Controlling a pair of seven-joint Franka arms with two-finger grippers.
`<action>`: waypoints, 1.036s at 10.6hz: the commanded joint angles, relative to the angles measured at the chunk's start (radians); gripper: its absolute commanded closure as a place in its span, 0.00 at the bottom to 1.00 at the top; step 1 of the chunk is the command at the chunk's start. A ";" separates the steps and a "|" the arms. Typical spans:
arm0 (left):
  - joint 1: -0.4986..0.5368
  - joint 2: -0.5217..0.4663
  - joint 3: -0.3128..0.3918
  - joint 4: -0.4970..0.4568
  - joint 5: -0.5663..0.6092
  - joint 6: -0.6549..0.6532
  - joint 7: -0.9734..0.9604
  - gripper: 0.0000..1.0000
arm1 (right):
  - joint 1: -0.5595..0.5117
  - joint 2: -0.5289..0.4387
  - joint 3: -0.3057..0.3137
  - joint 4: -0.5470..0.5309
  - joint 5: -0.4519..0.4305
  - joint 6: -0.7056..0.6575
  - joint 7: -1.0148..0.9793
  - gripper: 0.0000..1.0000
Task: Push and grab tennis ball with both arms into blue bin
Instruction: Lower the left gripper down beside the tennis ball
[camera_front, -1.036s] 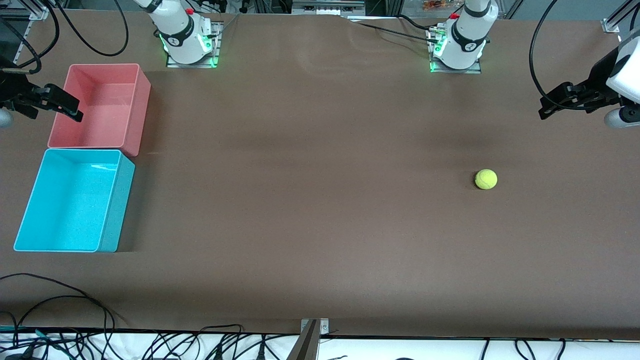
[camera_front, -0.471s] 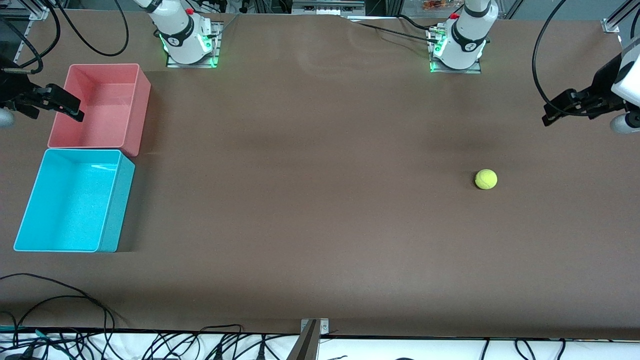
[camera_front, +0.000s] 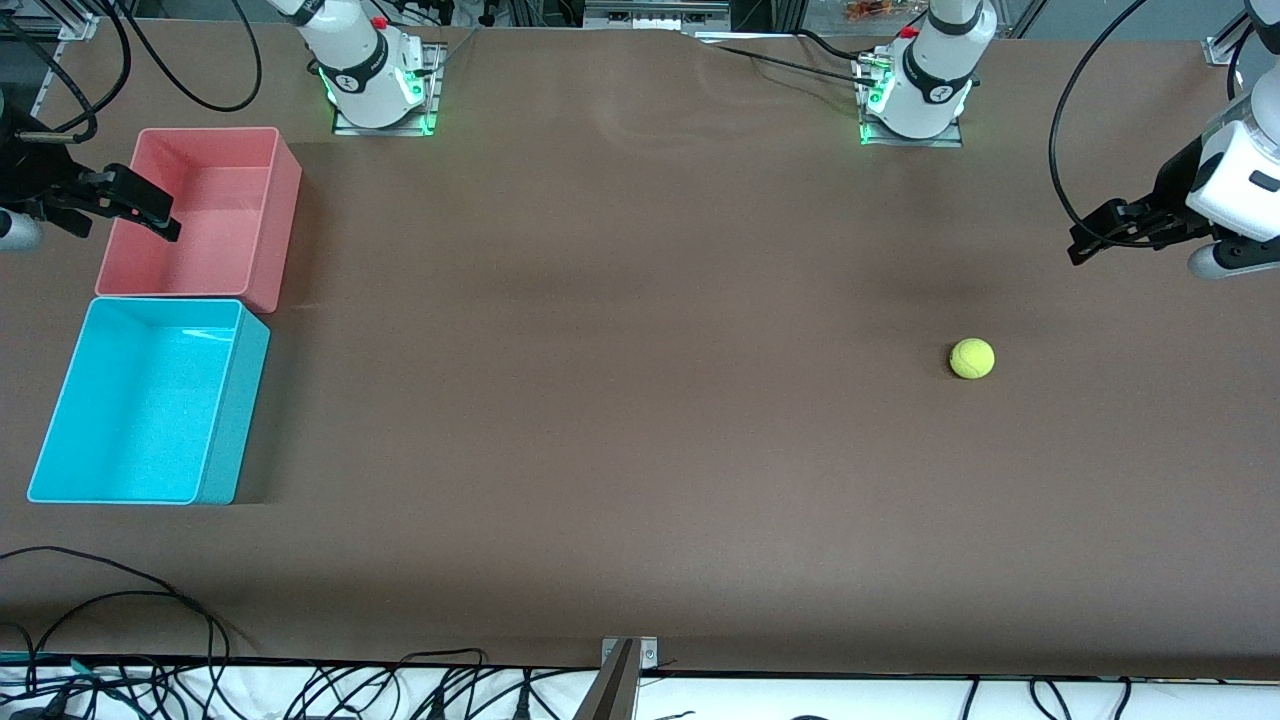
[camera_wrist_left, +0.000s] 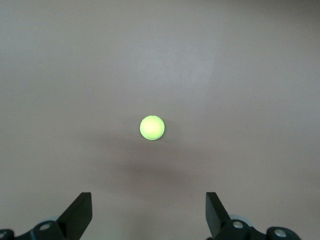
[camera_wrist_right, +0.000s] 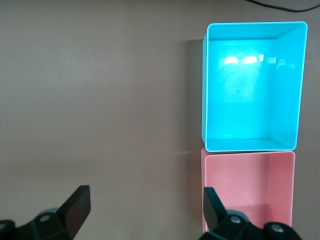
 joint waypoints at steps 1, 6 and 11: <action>0.001 -0.024 0.009 -0.050 -0.005 0.015 0.015 0.00 | -0.001 -0.018 0.000 -0.015 0.015 0.003 0.008 0.00; 0.001 -0.001 0.085 -0.292 -0.006 0.303 0.091 0.00 | 0.007 -0.024 0.004 -0.026 0.000 0.009 0.004 0.00; 0.004 0.033 0.117 -0.479 -0.025 0.617 0.187 0.00 | 0.007 -0.033 0.000 -0.043 0.003 0.006 -0.004 0.00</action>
